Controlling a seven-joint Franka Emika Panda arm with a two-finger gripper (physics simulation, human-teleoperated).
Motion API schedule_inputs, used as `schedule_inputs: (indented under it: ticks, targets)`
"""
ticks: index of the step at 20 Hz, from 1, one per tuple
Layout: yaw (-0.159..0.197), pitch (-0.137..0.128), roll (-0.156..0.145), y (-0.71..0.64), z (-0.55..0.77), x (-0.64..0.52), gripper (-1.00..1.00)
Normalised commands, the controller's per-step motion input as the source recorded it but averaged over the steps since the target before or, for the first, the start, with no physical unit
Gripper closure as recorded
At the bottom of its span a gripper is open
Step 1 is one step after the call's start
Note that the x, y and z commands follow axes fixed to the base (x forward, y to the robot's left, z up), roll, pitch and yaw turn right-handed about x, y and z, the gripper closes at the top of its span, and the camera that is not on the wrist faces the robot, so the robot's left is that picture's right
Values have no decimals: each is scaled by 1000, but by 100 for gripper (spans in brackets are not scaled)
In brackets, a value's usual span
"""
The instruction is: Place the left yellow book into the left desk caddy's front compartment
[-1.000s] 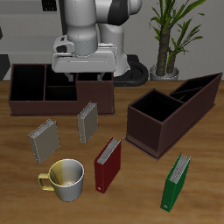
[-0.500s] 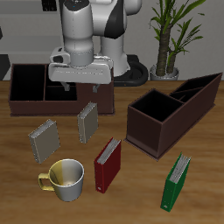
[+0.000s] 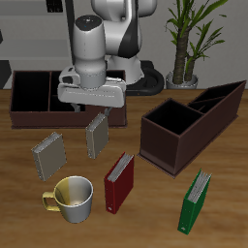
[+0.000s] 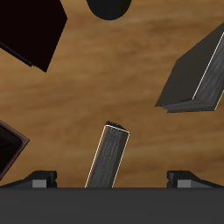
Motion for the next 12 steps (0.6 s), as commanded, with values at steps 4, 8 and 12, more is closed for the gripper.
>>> schedule_inputs:
  ticks: [4,8,12]
  targets:
    - [-18,-8,-13,77,-271,-9,-100]
    - [-61,16,16,-6,-289,-17,-100]
    - [-17,37,-6,-6,-317,40,-100]
